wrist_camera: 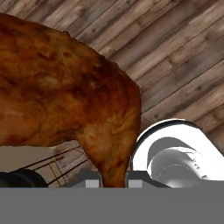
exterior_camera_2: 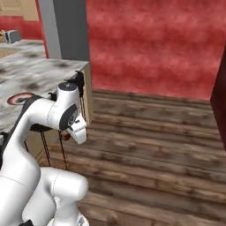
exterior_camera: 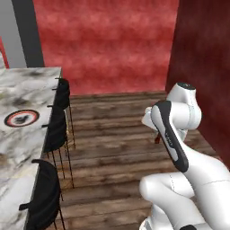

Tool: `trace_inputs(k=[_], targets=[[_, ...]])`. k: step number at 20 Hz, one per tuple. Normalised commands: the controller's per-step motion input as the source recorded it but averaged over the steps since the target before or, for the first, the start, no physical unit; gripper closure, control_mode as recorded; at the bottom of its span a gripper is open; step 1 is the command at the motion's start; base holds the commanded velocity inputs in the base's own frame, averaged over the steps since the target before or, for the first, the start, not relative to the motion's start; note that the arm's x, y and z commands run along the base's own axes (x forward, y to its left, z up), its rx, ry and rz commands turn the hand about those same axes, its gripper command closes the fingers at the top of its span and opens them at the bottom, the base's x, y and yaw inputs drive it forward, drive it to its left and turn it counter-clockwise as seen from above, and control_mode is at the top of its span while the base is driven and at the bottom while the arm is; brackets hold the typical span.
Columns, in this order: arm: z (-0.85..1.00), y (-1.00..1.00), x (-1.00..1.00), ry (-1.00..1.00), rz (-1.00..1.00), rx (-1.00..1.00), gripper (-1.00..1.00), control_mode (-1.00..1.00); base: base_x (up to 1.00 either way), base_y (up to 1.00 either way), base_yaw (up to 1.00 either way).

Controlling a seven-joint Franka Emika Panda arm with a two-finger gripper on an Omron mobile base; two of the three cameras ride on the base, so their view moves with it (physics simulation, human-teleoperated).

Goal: Take the chicken drumsticks from the pan and place one on each plate on the dining counter.

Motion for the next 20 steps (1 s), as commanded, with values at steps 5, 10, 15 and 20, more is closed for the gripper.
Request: trace_inputs(k=[5, 10, 15, 20], targets=[[0.00, 0.00, 0.00, 0.00, 0.00, 0.00, 1.00, 1.00, 1.00, -0.16, 0.49], [0.00, 0.00, 0.00, 0.00, 0.00, 0.00, 1.00, 1.00, 0.92, -0.19, 0.58], [0.00, 0.00, 0.00, 0.00, 0.00, 0.00, 1.00, 1.00, 0.69, -0.19, 0.72], [0.00, 0.00, 0.00, 0.00, 0.00, 0.00, 1.00, 1.00, 0.66, -0.20, 0.70]])
